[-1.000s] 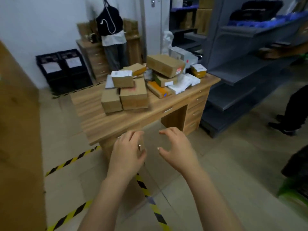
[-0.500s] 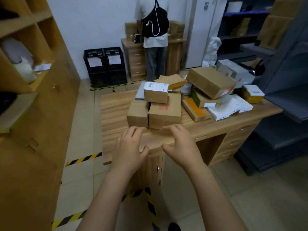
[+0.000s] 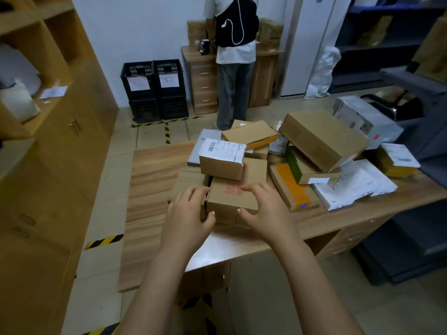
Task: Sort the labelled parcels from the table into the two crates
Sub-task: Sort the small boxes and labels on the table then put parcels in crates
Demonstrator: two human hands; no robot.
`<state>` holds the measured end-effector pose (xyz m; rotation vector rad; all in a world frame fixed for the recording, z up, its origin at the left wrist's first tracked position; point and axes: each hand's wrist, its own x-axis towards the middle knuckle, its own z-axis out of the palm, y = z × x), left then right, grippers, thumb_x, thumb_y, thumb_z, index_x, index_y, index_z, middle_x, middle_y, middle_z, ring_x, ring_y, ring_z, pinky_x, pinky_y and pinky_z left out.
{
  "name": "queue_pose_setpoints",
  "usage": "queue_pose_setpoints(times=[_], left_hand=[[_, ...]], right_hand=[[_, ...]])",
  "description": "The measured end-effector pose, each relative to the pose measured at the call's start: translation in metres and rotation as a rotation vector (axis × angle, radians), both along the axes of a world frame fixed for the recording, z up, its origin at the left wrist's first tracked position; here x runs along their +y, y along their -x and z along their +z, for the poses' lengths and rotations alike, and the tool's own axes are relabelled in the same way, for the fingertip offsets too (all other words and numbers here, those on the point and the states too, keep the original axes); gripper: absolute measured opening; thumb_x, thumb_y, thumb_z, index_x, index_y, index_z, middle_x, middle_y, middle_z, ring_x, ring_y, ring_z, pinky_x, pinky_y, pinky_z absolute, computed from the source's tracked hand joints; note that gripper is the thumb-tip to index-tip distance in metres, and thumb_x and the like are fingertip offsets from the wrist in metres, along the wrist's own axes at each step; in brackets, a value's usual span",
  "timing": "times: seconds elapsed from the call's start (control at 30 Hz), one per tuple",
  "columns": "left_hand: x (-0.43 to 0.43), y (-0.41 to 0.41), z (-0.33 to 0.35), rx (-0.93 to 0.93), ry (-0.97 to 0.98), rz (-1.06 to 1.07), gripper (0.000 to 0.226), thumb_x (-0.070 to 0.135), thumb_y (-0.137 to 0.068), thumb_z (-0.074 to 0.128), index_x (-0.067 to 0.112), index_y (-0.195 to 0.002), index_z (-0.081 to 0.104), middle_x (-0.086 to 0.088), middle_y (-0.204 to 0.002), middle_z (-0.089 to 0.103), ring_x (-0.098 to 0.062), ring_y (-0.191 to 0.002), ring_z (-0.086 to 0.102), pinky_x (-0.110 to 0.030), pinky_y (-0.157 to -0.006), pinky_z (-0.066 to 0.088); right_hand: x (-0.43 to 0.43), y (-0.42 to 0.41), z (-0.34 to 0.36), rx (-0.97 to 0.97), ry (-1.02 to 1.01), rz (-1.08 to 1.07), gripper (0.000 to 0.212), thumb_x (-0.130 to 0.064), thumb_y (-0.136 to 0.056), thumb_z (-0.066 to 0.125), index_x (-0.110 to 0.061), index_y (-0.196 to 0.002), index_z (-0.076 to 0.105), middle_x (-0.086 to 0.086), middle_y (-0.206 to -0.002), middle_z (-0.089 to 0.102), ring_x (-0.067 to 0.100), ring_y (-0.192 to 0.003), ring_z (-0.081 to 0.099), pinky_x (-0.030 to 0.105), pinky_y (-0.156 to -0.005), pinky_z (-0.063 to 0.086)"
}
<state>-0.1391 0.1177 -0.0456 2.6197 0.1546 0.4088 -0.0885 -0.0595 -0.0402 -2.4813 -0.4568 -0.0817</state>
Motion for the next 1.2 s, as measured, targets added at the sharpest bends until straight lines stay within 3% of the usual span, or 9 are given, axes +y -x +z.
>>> queue_pose_setpoints(times=[0.2,0.37,0.6,0.7,0.8,0.97,1.07,1.13,1.2], left_hand=[[0.028,-0.066,-0.008,-0.011,0.012,-0.032,0.047,0.024,-0.079,0.07,0.019,-0.124,0.058,0.004,-0.118,0.057,-0.019,-0.112,0.049,-0.03,-0.086,0.035],[0.06,-0.134,-0.015,-0.005,0.029,-0.096,0.044,0.021,-0.079,0.07,0.016,-0.122,0.058,0.0,-0.117,0.057,-0.023,-0.108,0.051,-0.035,-0.086,0.042],[0.08,-0.204,-0.03,0.11,0.138,-0.142,0.05,0.037,-0.09,0.059,0.022,-0.136,0.044,0.007,-0.134,0.047,-0.014,-0.118,0.043,-0.028,-0.085,0.039],[0.081,-0.22,-0.039,0.171,0.25,-0.151,0.059,0.044,-0.091,0.056,0.021,-0.142,0.038,0.01,-0.133,0.046,-0.012,-0.121,0.044,-0.03,-0.089,0.043],[0.078,-0.226,-0.04,0.213,0.331,-0.16,0.062,0.052,-0.09,0.053,0.025,-0.143,0.035,0.014,-0.131,0.048,-0.011,-0.118,0.049,-0.035,-0.092,0.047],[0.067,-0.224,-0.04,0.142,0.458,-0.199,0.055,0.037,-0.088,0.065,0.031,-0.137,0.04,0.032,-0.11,0.046,-0.004,-0.113,0.05,-0.027,-0.088,0.045],[0.06,-0.223,-0.045,0.11,0.509,-0.179,0.081,0.026,-0.081,0.075,0.028,-0.147,0.028,0.016,-0.132,0.042,-0.003,-0.12,0.044,-0.025,-0.095,0.045],[0.052,-0.219,-0.046,0.105,0.52,-0.182,0.093,0.018,-0.078,0.077,0.025,-0.152,0.021,0.013,-0.13,0.036,0.0,-0.116,0.045,-0.013,-0.089,0.044],[0.041,-0.214,-0.049,0.084,0.506,-0.193,0.089,0.018,-0.078,0.078,0.027,-0.15,0.025,0.014,-0.126,0.035,0.001,-0.109,0.049,-0.003,-0.079,0.042]], right_hand=[[0.022,-0.062,-0.007,0.004,-0.011,-0.074,0.041,-0.021,-0.087,0.066,-0.019,-0.127,0.059,-0.001,-0.123,0.057,0.018,-0.117,0.052,0.034,-0.097,0.044],[0.046,-0.112,-0.011,0.032,-0.007,-0.196,0.039,-0.027,-0.093,0.059,-0.021,-0.131,0.055,-0.003,-0.129,0.054,0.016,-0.121,0.049,0.036,-0.099,0.044],[0.062,-0.158,-0.022,0.125,0.009,-0.323,0.042,-0.028,-0.097,0.053,-0.019,-0.138,0.05,0.0,-0.133,0.051,0.015,-0.122,0.046,0.028,-0.093,0.039],[0.064,-0.166,-0.026,0.183,-0.036,-0.346,0.045,-0.03,-0.098,0.052,-0.02,-0.141,0.045,0.002,-0.131,0.053,0.018,-0.122,0.047,0.029,-0.087,0.038],[0.065,-0.174,-0.027,0.247,-0.089,-0.351,0.05,-0.034,-0.099,0.05,-0.022,-0.146,0.038,0.001,-0.136,0.054,0.02,-0.122,0.051,0.034,-0.091,0.044],[0.061,-0.182,-0.031,0.296,-0.16,-0.386,0.061,-0.039,-0.097,0.051,-0.028,-0.152,0.027,-0.002,-0.138,0.055,0.018,-0.12,0.055,0.042,-0.092,0.052],[0.047,-0.183,-0.029,0.27,-0.228,-0.383,0.071,-0.028,-0.095,0.058,-0.03,-0.154,0.018,-0.003,-0.141,0.052,0.018,-0.123,0.054,0.038,-0.094,0.051],[0.036,-0.183,-0.027,0.24,-0.264,-0.371,0.078,-0.022,-0.093,0.063,-0.03,-0.155,0.017,-0.003,-0.149,0.044,0.017,-0.132,0.046,0.038,-0.102,0.045],[0.026,-0.181,-0.028,0.219,-0.264,-0.353,0.08,-0.02,-0.09,0.066,-0.028,-0.154,0.02,-0.002,-0.153,0.037,0.017,-0.138,0.038,0.037,-0.107,0.04]])
